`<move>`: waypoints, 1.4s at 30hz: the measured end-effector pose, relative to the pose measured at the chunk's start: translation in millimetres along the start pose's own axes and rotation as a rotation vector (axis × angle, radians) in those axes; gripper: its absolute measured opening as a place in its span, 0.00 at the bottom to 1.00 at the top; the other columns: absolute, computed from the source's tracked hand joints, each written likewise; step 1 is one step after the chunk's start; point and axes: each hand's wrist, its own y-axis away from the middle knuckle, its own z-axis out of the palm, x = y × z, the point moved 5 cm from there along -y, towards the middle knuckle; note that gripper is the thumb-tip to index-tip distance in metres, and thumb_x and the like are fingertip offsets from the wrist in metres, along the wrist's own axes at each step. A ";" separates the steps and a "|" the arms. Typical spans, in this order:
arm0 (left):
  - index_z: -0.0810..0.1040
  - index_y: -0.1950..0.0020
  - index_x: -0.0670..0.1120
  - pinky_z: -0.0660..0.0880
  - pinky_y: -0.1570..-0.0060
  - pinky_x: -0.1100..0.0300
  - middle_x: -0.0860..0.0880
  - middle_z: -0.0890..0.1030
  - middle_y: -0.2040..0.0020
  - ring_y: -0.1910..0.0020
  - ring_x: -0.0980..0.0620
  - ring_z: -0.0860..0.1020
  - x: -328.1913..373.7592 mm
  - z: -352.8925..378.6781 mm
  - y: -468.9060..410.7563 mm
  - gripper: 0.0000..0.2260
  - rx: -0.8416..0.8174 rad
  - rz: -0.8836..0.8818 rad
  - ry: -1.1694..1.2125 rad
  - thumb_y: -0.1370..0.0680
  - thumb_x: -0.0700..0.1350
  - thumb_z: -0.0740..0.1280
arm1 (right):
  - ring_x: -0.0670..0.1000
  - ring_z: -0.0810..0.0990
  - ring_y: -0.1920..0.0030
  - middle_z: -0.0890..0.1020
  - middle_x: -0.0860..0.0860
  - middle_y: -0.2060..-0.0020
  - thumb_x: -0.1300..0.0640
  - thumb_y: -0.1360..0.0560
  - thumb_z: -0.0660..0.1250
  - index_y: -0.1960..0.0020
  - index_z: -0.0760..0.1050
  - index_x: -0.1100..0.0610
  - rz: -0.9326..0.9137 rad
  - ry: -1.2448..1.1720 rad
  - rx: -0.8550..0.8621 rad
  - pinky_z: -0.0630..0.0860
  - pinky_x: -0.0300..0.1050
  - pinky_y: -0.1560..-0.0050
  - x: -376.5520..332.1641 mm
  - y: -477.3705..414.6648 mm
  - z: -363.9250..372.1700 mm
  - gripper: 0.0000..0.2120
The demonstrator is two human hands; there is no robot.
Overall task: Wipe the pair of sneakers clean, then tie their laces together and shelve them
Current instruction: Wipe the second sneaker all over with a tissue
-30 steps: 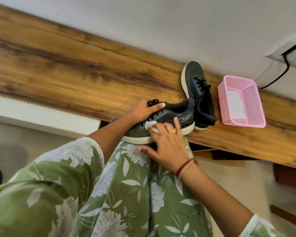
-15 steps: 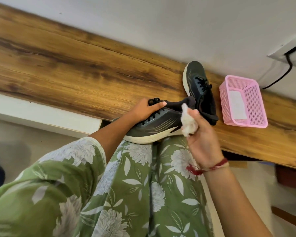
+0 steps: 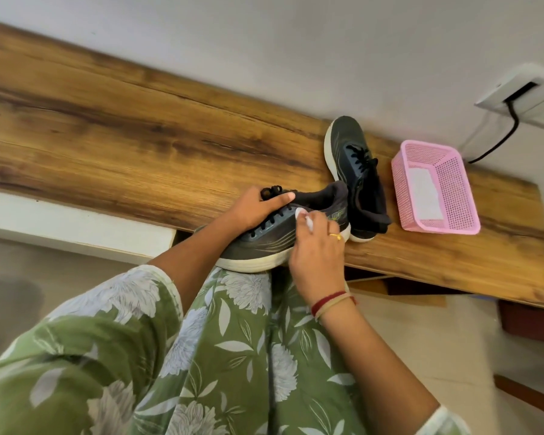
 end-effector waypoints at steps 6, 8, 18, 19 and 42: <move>0.82 0.50 0.41 0.75 0.61 0.58 0.44 0.84 0.60 0.63 0.51 0.81 1.9 0.3 0.9 0.19 0.004 0.024 0.014 0.25 0.57 0.68 | 0.55 0.74 0.50 0.75 0.53 0.44 0.48 0.24 0.54 0.36 0.73 0.57 -0.058 0.168 -0.009 0.66 0.53 0.49 6.4 -1.5 -6.3 0.21; 0.82 0.52 0.41 0.75 0.61 0.57 0.46 0.83 0.62 0.64 0.51 0.81 1.3 0.5 0.2 0.18 0.003 0.026 0.018 0.25 0.57 0.69 | 0.55 0.74 0.49 0.75 0.53 0.44 0.45 0.22 0.52 0.36 0.73 0.58 -0.063 0.163 -0.053 0.66 0.53 0.49 0.4 1.5 -3.4 0.23; 0.80 0.57 0.43 0.69 0.68 0.65 0.52 0.79 0.68 0.71 0.59 0.76 3.4 2.2 0.8 0.15 -0.019 0.081 -0.025 0.25 0.55 0.69 | 0.54 0.72 0.53 0.75 0.52 0.52 0.49 0.24 0.53 0.47 0.79 0.55 -0.235 -0.068 -0.152 0.71 0.49 0.56 -25.1 13.1 -3.8 0.18; 0.80 0.57 0.43 0.69 0.68 0.65 0.52 0.79 0.68 0.71 0.58 0.75 3.3 2.6 1.1 0.15 -0.019 0.084 -0.030 0.25 0.55 0.69 | 0.54 0.71 0.53 0.74 0.53 0.53 0.51 0.23 0.54 0.47 0.79 0.55 -0.254 -0.160 -0.189 0.72 0.49 0.55 -24.8 11.3 -4.7 0.16; 0.73 0.64 0.50 0.64 0.69 0.57 0.50 0.75 0.68 0.68 0.51 0.73 19.8 -4.5 18.7 0.17 0.059 0.239 -0.531 0.26 0.62 0.66 | 0.59 0.76 0.60 0.80 0.55 0.63 0.59 0.28 0.67 0.57 0.79 0.57 0.242 -0.247 0.030 0.71 0.50 0.59 -19.2 -4.0 -1.0 0.03</move>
